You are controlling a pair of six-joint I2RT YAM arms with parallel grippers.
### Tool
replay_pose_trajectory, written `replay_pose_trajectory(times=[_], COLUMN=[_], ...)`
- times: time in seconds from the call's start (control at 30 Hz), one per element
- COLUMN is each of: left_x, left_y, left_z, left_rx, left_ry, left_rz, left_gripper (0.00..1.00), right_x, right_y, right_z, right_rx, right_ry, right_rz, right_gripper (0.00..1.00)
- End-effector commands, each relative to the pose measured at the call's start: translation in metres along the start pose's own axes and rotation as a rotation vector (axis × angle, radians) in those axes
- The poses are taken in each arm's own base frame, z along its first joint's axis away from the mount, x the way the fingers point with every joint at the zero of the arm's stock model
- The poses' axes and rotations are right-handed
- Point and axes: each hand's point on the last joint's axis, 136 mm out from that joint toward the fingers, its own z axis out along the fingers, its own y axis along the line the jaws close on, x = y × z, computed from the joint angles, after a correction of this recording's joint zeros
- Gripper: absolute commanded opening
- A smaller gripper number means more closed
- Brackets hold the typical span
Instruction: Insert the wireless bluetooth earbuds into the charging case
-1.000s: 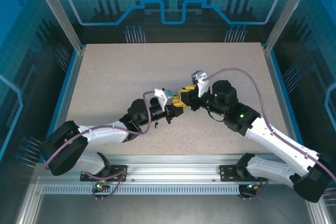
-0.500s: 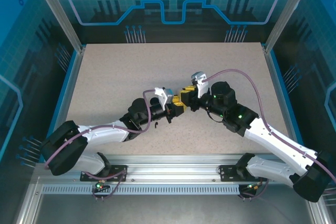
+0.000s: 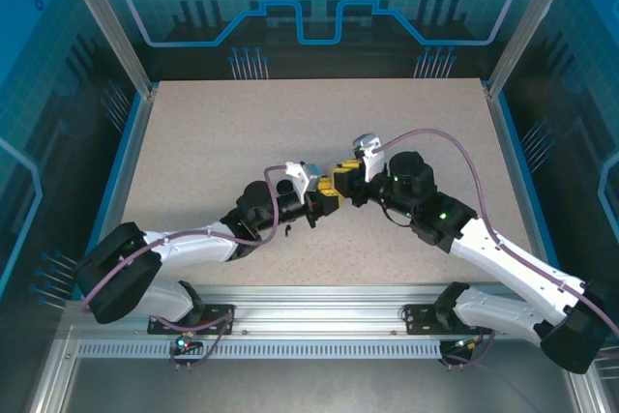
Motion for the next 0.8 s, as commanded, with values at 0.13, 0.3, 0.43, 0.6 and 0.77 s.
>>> replay_pose_trajectory(times=[0.13,0.3,0.43,0.6,0.77], left_x=[-0.0274,-0.0276,-0.0284,-0.0283,-0.0279], left_y=[-0.0088,-0.0094,-0.0099,-0.0104,-0.0101], left_z=[0.006,0.006,0.006,0.0056,0.0054], left_rx=[0.034,0.038,0.04,0.042,0.04], left_ry=[-0.081,-0.081,-0.082,-0.082,-0.082], left_rz=[0.026,0.023,0.021,0.022,0.022], left_gripper=[0.03,0.03,0.03,0.03,0.03], right_x=[0.0126,0.0151,0.0158,0.0162,0.0171], right_y=[-0.0017,-0.0033,-0.0045,-0.0051,-0.0058], right_z=[-0.0048,-0.0017,0.0007,0.0036,0.0043], right_rx=[0.0,0.004,0.01,0.014,0.016], right_ry=[0.035,0.04,0.042,0.051,0.054], right_rz=[0.005,0.005,0.003,0.001,0.0], right_gripper=[0.24,0.24,0.25,0.26,0.27])
